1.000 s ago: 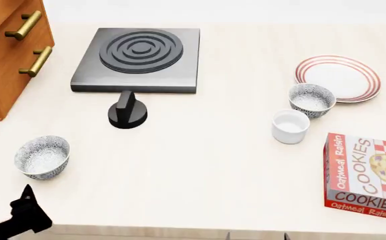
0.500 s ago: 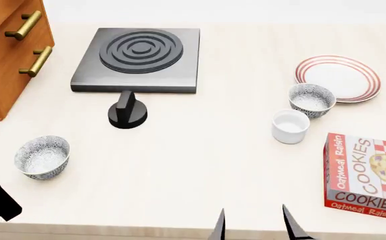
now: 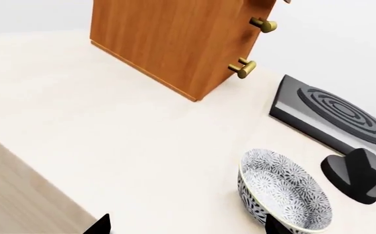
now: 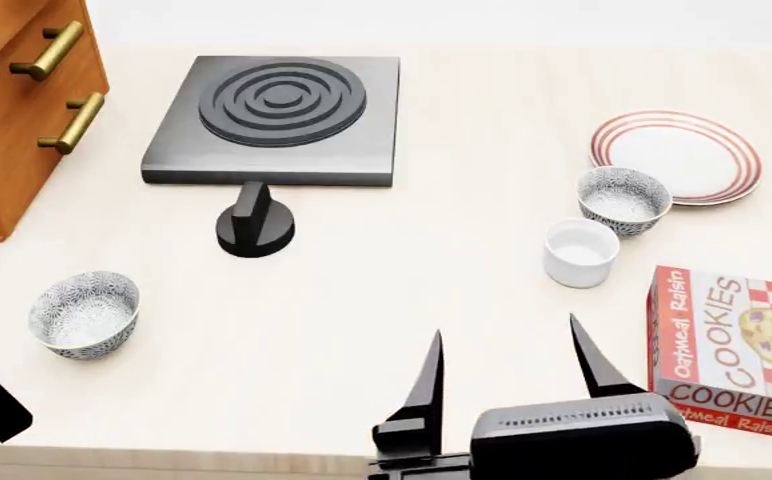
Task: Pick the akita bowl between the plate and the ramekin and place it on the plate.
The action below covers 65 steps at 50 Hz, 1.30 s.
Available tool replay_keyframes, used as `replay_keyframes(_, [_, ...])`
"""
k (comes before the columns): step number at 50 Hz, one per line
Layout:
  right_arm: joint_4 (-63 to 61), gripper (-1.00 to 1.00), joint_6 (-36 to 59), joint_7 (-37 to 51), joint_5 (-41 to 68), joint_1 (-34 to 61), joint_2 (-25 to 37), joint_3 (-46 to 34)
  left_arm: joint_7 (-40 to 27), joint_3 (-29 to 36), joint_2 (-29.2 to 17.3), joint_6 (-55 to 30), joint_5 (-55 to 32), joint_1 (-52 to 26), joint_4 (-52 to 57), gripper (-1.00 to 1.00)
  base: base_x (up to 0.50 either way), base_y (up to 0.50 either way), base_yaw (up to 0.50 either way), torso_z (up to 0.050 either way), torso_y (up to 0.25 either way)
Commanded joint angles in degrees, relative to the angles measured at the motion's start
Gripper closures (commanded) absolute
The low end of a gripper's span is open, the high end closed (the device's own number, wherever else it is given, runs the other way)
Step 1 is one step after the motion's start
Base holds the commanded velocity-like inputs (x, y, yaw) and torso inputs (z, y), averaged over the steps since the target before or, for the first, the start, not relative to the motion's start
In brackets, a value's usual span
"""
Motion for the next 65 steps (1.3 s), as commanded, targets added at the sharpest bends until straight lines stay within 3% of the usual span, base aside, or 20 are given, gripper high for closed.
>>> replay_keyframes(1, [-2.9, -1.0, 2.7, -0.3, 0.4, 3.6, 0.7, 0.5, -0.5, 0.5, -0.2, 0.4, -0.2, 0.1, -0.1, -1.0, 0.0, 0.0, 0.0, 0.0, 0.0])
replay_keyframes(32, [-4.6, -1.0, 2.7, -0.3, 2.8, 5.3, 1.8, 1.7, -1.0, 1.6, -0.7, 1.6, -0.9, 0.3, -0.3, -1.0, 0.0, 0.0, 0.0, 0.0, 0.0])
replay_keyframes(65, [-5.3, -1.0, 2.2, 0.7, 5.5, 4.9, 2.2, 2.9, -1.9, 2.6, -1.3, 2.5, -1.8, 0.6, -0.3, -1.0, 0.0, -0.16, 0.0, 0.0, 0.0])
